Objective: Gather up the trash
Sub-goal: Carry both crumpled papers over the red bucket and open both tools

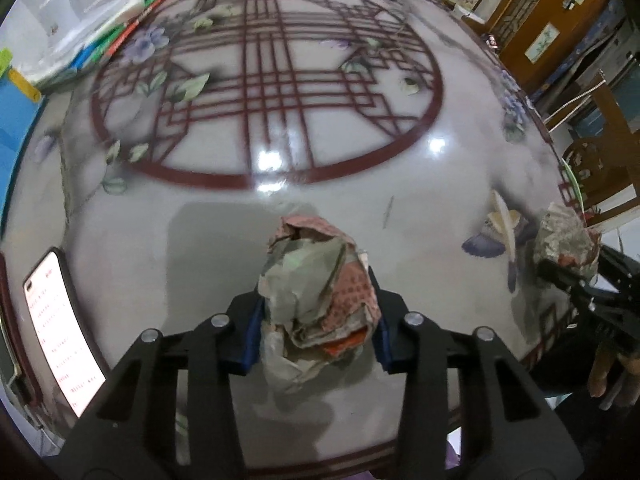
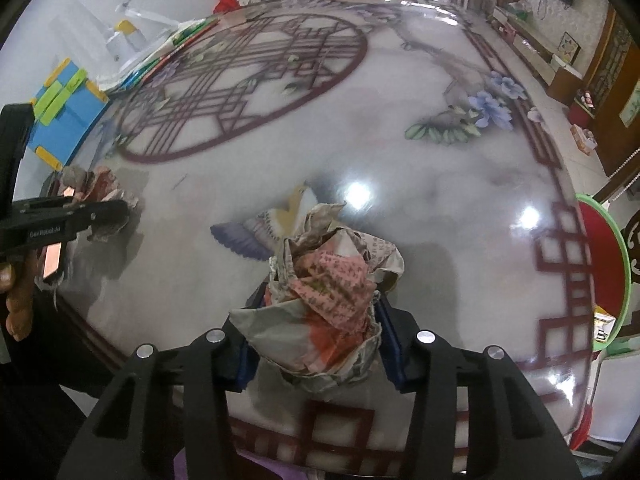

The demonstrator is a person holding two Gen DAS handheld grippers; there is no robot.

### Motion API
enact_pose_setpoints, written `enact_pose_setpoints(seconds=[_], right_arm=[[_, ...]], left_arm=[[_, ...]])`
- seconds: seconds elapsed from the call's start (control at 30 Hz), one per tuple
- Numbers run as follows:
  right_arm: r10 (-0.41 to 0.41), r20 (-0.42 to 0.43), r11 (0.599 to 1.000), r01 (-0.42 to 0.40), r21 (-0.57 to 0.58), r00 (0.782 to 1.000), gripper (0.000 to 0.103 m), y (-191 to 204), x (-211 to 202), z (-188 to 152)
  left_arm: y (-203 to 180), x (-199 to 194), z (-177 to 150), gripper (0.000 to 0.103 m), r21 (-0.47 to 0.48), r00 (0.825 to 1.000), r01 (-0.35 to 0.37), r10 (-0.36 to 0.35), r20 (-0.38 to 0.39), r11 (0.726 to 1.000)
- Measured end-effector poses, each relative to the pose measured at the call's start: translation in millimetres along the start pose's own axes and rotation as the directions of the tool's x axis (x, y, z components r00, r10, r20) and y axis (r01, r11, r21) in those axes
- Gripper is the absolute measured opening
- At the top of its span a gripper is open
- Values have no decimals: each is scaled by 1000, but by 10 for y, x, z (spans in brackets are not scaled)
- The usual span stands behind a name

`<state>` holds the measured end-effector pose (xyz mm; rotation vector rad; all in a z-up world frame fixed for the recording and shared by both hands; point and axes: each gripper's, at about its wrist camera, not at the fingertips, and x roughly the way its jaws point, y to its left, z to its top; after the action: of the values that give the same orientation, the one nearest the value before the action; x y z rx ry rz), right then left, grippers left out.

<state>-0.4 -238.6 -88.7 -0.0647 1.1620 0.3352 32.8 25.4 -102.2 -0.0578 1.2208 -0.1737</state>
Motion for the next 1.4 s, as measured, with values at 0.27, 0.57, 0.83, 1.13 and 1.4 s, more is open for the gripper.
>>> enact_pose_setpoints(seconds=[0.27,0.57,0.83,1.13,1.4], right_arm=[[-44,79,998,39,55,996,46,-211,-242,67],[-73,125,989,56,136,990,46,-584,-515,81],[-145,176,961,96,260,974,46,-1300,-963,123],[-220,178,905,132,404,959,46,-2218,-1333,-6],[-267,175,823,130,553,948,46,-3088,-1492,-157]], left_arm=[[-336,-163,113,41,65,997,21,-26,73,998],[-979,-238,386,41,147,987,83,-101,122,986],[-1852,-284,662,41,284,971,151,-196,138,947],[-2832,-227,940,41,404,934,289,-348,78,868],[-3740,-26,1208,41,431,869,460,-494,-38,776]])
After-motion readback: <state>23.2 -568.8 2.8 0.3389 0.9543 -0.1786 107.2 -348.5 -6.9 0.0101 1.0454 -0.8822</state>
